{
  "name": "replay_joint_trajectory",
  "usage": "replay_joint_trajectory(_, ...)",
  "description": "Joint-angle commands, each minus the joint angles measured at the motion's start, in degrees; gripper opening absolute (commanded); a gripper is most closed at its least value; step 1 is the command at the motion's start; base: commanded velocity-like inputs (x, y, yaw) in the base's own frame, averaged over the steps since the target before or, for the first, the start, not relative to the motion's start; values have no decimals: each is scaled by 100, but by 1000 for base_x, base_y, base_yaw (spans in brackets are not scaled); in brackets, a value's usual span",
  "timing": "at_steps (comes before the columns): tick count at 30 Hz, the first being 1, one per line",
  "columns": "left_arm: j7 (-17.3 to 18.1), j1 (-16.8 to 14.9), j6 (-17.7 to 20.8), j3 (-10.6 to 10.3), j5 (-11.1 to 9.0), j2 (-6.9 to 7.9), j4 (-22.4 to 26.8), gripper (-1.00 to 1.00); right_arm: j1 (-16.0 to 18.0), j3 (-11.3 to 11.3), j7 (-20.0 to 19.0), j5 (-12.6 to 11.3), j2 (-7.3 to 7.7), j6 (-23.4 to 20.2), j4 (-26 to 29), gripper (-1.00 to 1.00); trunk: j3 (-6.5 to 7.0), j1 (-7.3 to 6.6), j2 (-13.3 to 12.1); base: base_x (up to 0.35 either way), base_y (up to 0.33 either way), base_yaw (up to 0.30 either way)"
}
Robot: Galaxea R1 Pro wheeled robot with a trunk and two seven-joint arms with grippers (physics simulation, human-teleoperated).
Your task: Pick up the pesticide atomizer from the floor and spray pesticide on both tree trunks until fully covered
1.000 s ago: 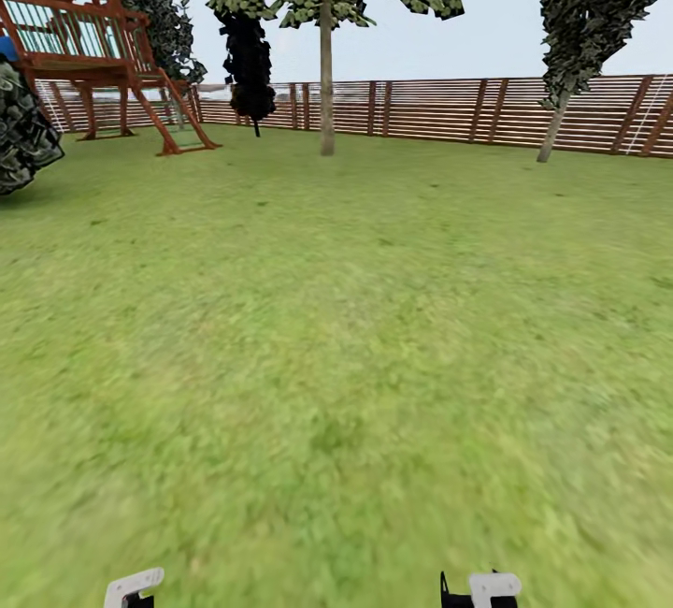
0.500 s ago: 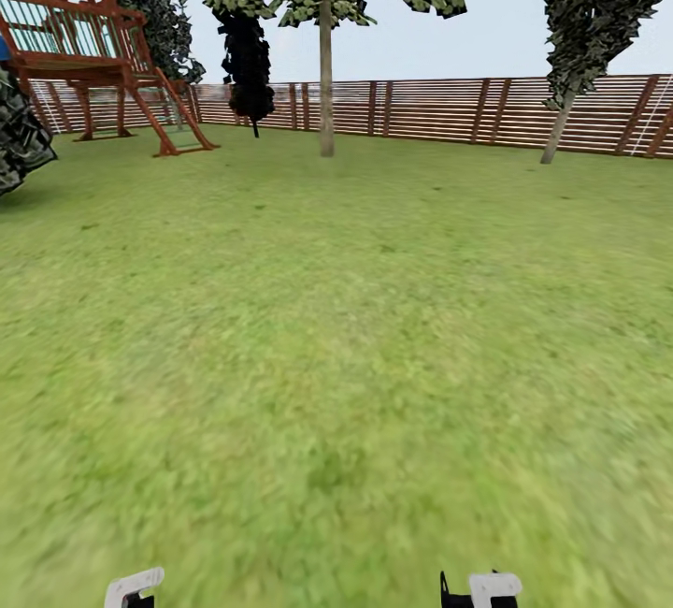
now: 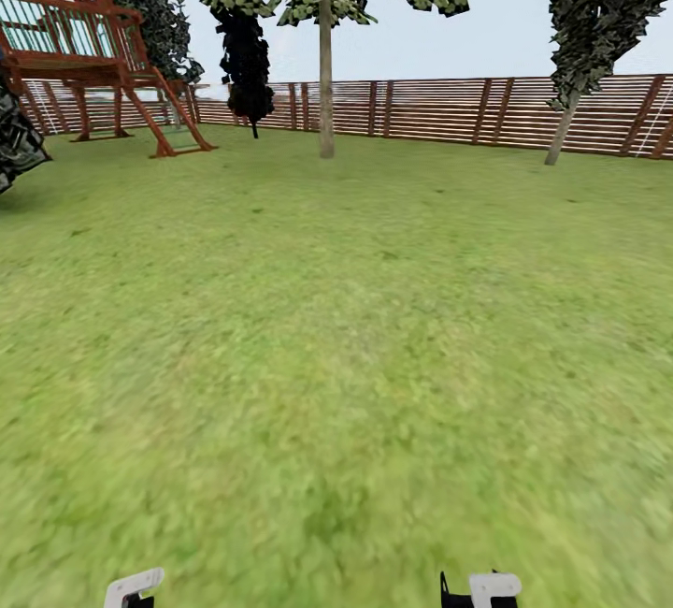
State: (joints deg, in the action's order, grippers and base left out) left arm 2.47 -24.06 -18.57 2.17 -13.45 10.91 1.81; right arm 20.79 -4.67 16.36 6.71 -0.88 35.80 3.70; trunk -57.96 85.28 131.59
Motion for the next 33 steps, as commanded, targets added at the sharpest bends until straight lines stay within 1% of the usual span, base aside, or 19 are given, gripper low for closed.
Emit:
replay_joint_trajectory(1,29,-6,-16,20,-26,0,-6,-100,4,-43,60,32,0,-3,-7,100,-5,3,2,339,0,0)
replay_joint_trajectory(33,30,-9,-16,20,-26,8,-6,-100,4,-43,60,39,9,-3,-9,100,-5,3,2,339,0,0)
